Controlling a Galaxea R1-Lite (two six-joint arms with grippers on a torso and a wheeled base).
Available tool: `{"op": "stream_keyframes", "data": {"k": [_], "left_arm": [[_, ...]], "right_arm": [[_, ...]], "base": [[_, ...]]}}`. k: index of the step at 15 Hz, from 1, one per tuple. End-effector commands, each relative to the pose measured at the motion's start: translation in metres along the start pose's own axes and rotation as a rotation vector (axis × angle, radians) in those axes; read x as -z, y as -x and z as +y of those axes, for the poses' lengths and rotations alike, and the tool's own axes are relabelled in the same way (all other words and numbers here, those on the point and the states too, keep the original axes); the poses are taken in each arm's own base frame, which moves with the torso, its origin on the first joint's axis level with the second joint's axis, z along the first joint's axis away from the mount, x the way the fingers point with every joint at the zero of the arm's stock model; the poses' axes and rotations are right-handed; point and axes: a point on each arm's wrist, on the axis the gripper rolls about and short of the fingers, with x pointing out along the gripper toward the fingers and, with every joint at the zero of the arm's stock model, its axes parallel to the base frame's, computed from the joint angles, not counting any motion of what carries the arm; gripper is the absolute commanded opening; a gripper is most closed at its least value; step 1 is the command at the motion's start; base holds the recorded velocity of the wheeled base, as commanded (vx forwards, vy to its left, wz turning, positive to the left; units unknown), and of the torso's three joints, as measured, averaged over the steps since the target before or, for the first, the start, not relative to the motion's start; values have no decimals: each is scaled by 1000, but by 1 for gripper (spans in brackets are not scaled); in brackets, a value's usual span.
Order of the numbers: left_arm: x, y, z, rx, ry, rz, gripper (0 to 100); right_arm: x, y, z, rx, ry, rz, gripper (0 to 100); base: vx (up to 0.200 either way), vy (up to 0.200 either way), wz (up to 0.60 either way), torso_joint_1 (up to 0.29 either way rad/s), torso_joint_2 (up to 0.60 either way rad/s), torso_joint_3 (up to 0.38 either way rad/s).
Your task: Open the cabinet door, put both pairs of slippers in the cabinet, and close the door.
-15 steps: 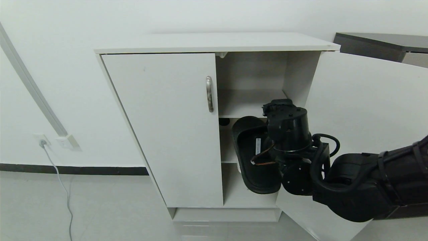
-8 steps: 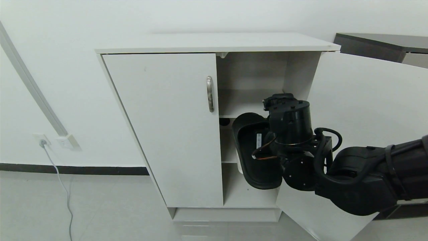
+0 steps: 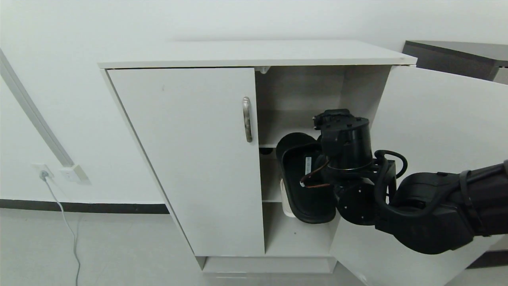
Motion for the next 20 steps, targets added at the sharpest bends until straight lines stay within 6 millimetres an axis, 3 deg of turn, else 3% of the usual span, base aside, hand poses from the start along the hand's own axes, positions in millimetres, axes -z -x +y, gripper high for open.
{"op": "stream_keyframes", "data": {"k": [1,6,9,16,20], "left_arm": [[0,0,0,-1,0,2,0],[0,0,0,-1,-2,2,0],[0,0,0,-2,-1,2,0],[0,0,0,-2,0,2,0],[0,0,0,-1,2,2,0]], "right_arm": [[-1,2,0,-3,-1,-2,0],[3,0,1,-3,4,5,0],[9,-10,9,-11,17,14,0],[-13,-62,14,32,-35,-16,0],[-18,-78,17,46,-47,-26,0]], "base": [[200,0,0,7,7,7],[200,0,0,2,3,2],[0,0,0,0,0,0],[0,0,0,0,0,0],[0,0,0,0,0,0]]}}
